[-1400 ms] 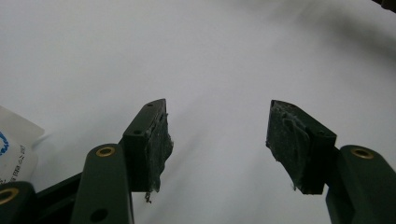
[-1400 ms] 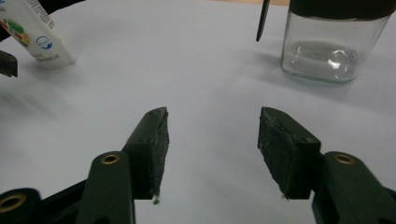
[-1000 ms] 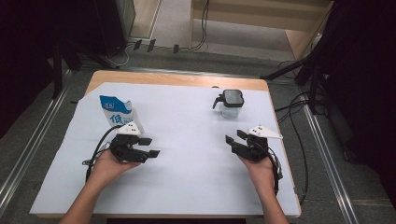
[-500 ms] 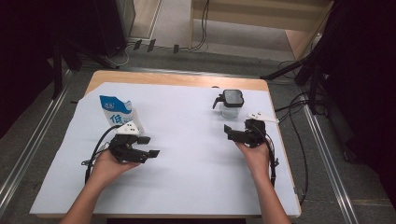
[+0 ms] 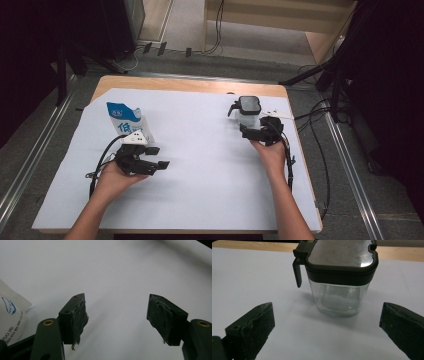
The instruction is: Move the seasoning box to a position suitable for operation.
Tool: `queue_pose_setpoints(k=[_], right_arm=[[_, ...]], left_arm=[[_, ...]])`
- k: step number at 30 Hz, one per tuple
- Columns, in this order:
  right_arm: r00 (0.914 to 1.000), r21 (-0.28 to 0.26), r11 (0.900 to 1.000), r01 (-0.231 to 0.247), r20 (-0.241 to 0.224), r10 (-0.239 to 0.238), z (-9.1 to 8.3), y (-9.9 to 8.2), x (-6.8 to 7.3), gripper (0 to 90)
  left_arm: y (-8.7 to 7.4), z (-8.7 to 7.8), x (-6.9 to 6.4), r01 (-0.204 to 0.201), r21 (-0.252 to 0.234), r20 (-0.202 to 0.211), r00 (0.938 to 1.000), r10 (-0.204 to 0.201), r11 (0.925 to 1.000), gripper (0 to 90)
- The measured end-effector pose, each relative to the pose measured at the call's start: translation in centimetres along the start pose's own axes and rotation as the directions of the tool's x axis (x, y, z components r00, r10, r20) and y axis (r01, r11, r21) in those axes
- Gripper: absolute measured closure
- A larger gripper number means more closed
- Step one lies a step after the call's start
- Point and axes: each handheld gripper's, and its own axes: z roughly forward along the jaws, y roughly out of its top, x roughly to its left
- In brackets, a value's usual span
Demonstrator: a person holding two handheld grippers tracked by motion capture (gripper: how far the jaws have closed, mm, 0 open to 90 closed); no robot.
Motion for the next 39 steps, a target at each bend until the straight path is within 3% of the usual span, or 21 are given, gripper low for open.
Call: queue_pose_setpoints(k=[10,31,39], right_arm=[[0.9999,-0.023,0.9997,-0.011,0.009,0.011,1.7,1.3,-0.7,0.4],[0.9979,0.035,0.9994,0.0,0.064,-0.002,6.7,1.9,-0.6,1.2],[0.9972,0.0,0.9998,-0.021,0.072,0.021,7.5,1.9,-1.0,6.8]], left_arm=[[-0.8,-0.8,-0.1,0.032,0.003,-0.013,0.9994,-0.032,0.9995,33.7],[-2.6,-2.3,-0.8,0.06,0.004,-0.062,0.9963,-0.06,0.9982,33.2],[-3.0,-2.5,-0.9,0.068,0.004,-0.07,0.9953,-0.068,0.9977,33.2]])
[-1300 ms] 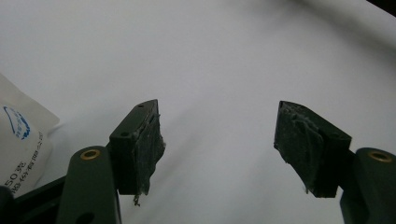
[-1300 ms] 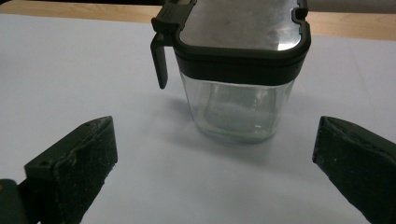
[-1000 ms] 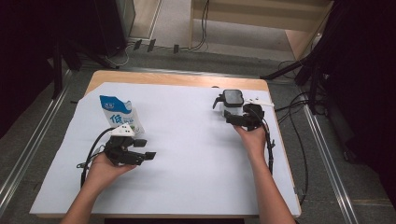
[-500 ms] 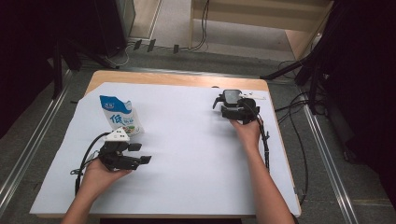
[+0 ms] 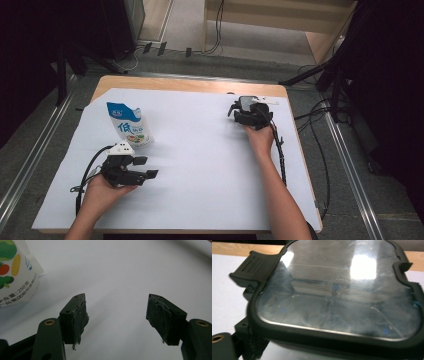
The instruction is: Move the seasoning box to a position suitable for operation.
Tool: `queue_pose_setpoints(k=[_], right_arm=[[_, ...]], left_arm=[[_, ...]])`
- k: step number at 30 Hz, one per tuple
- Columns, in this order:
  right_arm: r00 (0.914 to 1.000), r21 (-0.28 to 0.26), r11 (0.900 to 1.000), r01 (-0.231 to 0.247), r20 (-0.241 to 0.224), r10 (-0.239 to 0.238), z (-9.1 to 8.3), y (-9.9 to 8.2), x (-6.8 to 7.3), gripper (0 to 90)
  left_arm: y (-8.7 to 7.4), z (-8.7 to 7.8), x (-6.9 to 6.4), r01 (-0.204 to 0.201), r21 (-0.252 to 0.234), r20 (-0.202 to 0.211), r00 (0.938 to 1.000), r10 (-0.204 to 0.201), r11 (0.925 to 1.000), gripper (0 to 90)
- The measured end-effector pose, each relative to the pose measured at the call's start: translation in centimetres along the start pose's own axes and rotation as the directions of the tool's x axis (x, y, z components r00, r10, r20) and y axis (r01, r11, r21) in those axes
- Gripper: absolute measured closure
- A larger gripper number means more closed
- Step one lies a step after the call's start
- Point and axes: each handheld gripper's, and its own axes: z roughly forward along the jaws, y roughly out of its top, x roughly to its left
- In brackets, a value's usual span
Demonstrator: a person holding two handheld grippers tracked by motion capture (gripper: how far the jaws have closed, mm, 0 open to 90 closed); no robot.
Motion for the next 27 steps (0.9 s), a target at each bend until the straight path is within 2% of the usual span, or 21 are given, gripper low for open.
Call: queue_pose_setpoints(k=[3,10,24,27], right_arm=[[0.9998,-0.011,0.9998,-0.016,-0.013,0.016,0.2,-0.06,-0.3,8.2],[0.9999,-0.025,0.9997,-0.004,-0.011,0.003,0.37,-0.25,-0.36,8.7],[0.9968,-0.055,0.9956,0.076,0.03,-0.074,-0.25,-0.38,-0.02,14.8],[0.9963,-0.059,0.995,0.081,0.034,-0.079,-0.48,-0.34,0.05,15.6]], left_arm=[[-0.1,-0.1,0.06,0.007,-0.002,0.0,1.0,-0.007,1.0,33.2],[-0.1,-0.05,0.02,0.006,-0.002,-0.005,1.0,-0.006,1.0,33.2],[-0.02,0.01,0.28,0.011,0.002,0.001,0.9999,-0.011,0.9999,33.3],[0.03,0.07,0.27,0.011,0.005,-0.001,0.9999,-0.011,0.9999,33.3]])
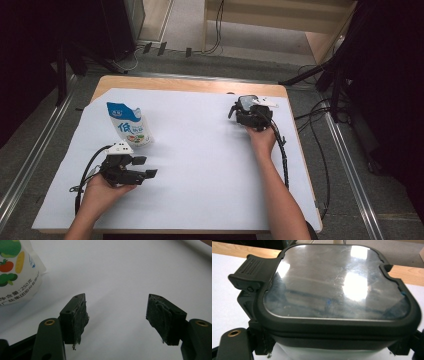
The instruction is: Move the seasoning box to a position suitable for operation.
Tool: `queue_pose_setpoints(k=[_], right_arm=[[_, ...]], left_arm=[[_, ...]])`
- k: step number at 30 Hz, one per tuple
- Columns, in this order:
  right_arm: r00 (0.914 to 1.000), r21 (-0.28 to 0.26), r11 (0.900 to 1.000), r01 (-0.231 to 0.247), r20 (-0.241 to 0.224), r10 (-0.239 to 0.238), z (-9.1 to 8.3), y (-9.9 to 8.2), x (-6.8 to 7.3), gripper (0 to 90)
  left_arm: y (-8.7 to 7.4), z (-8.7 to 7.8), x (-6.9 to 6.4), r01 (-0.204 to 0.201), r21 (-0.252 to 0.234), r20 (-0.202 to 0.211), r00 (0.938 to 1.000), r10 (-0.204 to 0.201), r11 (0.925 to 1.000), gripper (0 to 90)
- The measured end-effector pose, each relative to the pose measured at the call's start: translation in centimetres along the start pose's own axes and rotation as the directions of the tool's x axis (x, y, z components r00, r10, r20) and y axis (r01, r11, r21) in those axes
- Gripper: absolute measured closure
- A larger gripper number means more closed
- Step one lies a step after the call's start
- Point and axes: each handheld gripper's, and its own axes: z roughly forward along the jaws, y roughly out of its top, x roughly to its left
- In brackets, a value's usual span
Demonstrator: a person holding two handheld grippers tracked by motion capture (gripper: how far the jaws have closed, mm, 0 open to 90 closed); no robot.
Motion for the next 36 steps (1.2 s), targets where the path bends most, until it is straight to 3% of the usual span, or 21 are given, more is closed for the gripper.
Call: queue_pose_setpoints(k=[7,15,16,18,26,36], right_arm=[[0.9999,-0.002,1.0,0.006,-0.013,-0.006,-0.5,0.0,0.1,15.9],[0.9986,-0.007,1.0,0.002,-0.053,-0.002,-2.2,0.3,0.5,16.0],[0.9979,-0.007,0.9999,0.013,-0.064,-0.013,-2.8,0.3,0.9,16.0],[0.9969,-0.01,0.9996,0.028,-0.073,-0.029,-3.3,0.3,1.3,16.0],[0.9918,-0.007,0.9983,0.058,-0.114,-0.058,-5.1,-0.3,3.1,16.0],[0.979,-0.015,0.9955,0.094,-0.18,-0.095,-7.6,-1.3,5.7,16.0]], left_arm=[[0.1,0.2,0.0,0.0,0.011,0.011,0.9999,0.0,0.9999,33.3],[0.5,0.4,0.0,0.003,0.009,0.025,0.9997,-0.003,1.0,34.5],[0.7,0.6,0.0,0.012,0.001,0.019,0.9997,-0.012,0.9999,41.0],[1.0,0.8,-0.1,0.016,0.0,0.004,0.9999,-0.016,0.9999,42.3],[1.8,1.0,0.0,-0.005,0.016,0.046,0.9989,0.004,0.9999,41.1],[3.2,1.9,-0.4,-0.052,0.016,0.051,0.9974,0.051,0.9985,42.4]])
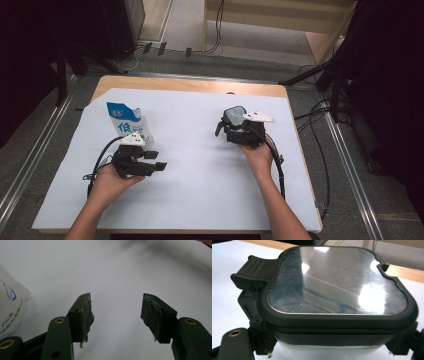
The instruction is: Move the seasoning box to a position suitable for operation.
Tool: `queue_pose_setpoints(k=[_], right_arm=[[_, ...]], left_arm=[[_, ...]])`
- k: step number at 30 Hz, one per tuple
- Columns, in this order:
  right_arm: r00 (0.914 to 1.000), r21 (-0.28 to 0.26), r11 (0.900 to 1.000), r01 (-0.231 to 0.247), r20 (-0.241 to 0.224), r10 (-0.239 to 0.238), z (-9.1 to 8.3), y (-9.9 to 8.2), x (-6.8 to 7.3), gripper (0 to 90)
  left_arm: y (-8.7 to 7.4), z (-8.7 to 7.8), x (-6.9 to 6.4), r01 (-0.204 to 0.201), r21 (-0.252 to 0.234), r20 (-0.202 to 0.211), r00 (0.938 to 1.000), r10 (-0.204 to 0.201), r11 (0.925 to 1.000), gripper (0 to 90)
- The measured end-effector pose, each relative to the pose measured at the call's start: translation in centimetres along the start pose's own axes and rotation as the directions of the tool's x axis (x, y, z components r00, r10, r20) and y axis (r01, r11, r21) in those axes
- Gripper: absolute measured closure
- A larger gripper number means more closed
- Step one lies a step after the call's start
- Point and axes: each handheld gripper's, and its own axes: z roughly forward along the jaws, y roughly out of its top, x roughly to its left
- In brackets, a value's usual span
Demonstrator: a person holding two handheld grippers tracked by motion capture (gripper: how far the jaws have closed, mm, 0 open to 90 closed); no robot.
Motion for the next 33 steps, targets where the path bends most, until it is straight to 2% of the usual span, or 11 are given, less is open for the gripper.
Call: queue_pose_setpoints(k=[2,11,22,27,33], right_arm=[[0.9998,0.007,0.9999,0.009,-0.018,-0.009,-0.4,-0.4,0.9,16.0],[0.9981,0.024,0.9993,0.028,-0.056,-0.027,-1.0,-1.2,2.7,16.0],[0.988,0.042,0.9958,0.081,-0.135,-0.074,0.1,-1.8,6.4,16.0],[0.986,0.036,0.9961,0.081,-0.149,-0.074,0.6,-1.9,7.0,16.0],[0.9793,0.052,0.9916,0.118,-0.171,-0.108,1.4,-2.5,8.4,16.0]], left_arm=[[0.4,0.2,0.0,-0.005,-0.004,0.009,0.9999,0.005,1.0,43.1],[1.1,0.8,0.3,-0.016,0.005,0.018,0.9997,0.016,0.9999,46.9],[1.2,0.7,0.8,-0.007,0.002,0.016,0.9998,0.007,1.0,48.5],[1.1,0.8,0.6,-0.015,0.007,0.01,0.9998,0.015,0.9999,48.1],[1.0,0.5,0.6,-0.006,-0.004,0.005,1.0,0.006,1.0,47.9]])
